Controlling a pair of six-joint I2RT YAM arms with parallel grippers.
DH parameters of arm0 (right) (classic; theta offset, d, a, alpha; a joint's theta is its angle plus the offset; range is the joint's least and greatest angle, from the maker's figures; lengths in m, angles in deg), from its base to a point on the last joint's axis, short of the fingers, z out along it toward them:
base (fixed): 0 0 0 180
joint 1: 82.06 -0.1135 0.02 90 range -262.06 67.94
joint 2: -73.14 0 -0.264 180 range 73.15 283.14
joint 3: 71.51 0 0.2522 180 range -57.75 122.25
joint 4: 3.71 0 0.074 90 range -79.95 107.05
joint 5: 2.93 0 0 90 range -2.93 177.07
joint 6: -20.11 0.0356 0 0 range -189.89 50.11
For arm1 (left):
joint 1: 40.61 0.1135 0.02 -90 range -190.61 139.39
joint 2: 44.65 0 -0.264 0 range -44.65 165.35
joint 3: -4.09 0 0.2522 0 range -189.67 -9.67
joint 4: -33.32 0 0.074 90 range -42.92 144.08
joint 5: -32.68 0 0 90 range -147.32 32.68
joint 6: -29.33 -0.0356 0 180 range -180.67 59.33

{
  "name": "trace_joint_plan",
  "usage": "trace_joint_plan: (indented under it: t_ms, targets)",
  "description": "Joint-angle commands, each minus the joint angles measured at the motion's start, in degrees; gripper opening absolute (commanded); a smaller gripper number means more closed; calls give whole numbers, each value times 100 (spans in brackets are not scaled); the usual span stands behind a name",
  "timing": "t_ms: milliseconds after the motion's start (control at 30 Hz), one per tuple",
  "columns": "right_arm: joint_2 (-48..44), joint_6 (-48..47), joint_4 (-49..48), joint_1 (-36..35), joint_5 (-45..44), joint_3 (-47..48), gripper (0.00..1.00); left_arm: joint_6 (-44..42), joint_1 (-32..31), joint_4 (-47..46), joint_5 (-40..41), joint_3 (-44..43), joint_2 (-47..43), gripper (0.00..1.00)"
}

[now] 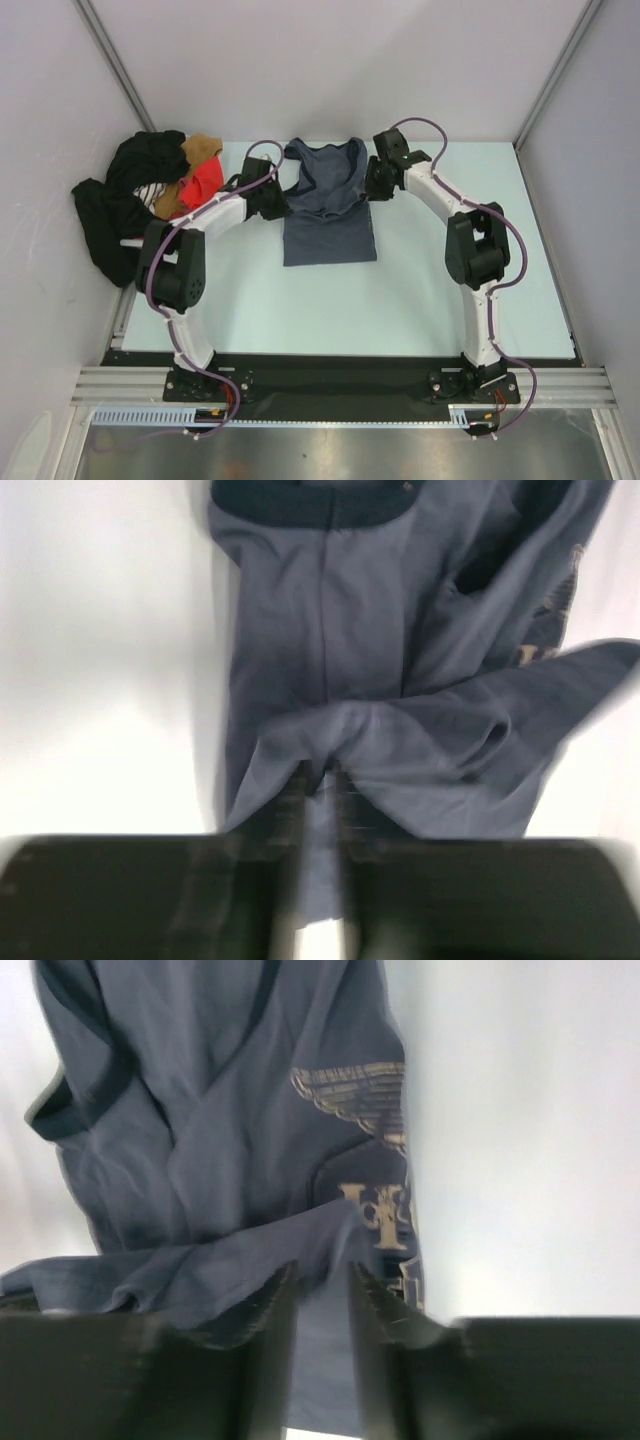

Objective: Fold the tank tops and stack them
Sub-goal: Fold the tank top

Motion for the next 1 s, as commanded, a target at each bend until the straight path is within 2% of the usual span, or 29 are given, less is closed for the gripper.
trace_joint_plan:
  t_ms: [0, 33, 67, 100, 200, 267, 333, 367, 433, 467, 600, 800, 967]
  targets:
    - [101, -14, -193, 143, 124, 494, 45, -93, 89, -212, -80, -453, 178, 27]
    - [136, -5, -193, 135, 63, 556, 51, -84, 106, -212, -62, -480, 222, 37]
    - [172, 4, -132, 178, 36, 617, 56, -75, 124, -177, -53, -507, 231, 53]
    - [146, -13, -131, 178, 62, 644, 57, -58, 176, -125, -36, -577, 205, 69]
    - [-240, -74, -271, 179, -8, 347, 59, -172, 168, -1, 130, -551, -171, 81]
    - [-547, -101, -482, 196, -69, -224, 59, -268, 168, 60, 245, -437, -453, 88]
    - [-1065, -84, -658, 196, -96, -733, 57, -330, 168, 113, 412, -183, -883, 89]
    - [-1224, -32, -876, 196, 0, -1293, 53, -348, 177, 96, 421, -51, -1007, 88]
    - [-1681, 30, -1123, 144, 175, -1849, 51, -322, 133, 0, 202, 467, -1375, 88]
    - [-1804, 30, -1255, 126, 202, -2365, 52, -321, 98, -123, 141, 660, -1473, 88]
    - [-2201, -13, -1502, -24, 193, -3318, 57, -321, -253, -326, 228, 1705, -1886, 88]
    - [-2237, -40, -1801, -226, 308, -3908, 54, -216, -543, -818, 105, 2629, -1931, 87]
    - [-1930, -92, -1784, -445, 124, -3891, 54, -198, -658, -1064, 166, 2833, -1624, 85]
